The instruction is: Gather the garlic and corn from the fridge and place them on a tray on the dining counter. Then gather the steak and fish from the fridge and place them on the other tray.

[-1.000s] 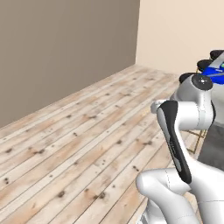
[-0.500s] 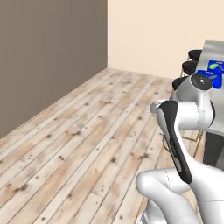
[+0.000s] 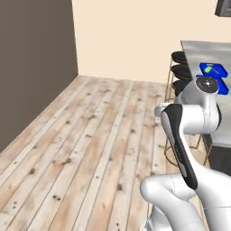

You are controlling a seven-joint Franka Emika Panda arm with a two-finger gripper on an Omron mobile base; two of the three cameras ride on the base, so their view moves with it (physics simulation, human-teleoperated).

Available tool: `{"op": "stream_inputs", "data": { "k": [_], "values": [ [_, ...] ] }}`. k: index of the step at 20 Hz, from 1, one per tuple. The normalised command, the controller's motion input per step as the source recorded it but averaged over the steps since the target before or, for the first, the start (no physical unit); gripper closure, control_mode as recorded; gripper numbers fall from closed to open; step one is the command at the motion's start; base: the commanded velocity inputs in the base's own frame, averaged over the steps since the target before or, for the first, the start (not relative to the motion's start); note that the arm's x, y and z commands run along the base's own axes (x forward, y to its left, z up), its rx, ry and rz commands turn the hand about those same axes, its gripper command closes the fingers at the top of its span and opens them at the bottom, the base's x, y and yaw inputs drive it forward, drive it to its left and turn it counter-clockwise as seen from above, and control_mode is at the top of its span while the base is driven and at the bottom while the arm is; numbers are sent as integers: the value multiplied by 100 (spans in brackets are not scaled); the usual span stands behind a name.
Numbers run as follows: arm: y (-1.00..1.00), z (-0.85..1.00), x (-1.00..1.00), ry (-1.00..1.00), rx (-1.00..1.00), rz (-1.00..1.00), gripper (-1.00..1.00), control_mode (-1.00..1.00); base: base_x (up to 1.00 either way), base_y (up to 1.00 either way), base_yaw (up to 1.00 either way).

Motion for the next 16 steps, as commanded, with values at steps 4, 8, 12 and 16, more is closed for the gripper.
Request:
{"op": "stream_inputs", "data": {
  "k": [4, 8, 12, 16],
  "values": [
    [0, 0, 0, 0, 0, 0, 100, 100, 100, 68, -54],
    [0, 0, 0, 0, 0, 0, 100, 100, 100, 72, -54],
    [0, 0, 0, 0, 0, 0, 100, 100, 100, 72, -54],
    [0, 0, 0, 0, 0, 0, 100, 100, 100, 71, -53]
  ]
}}
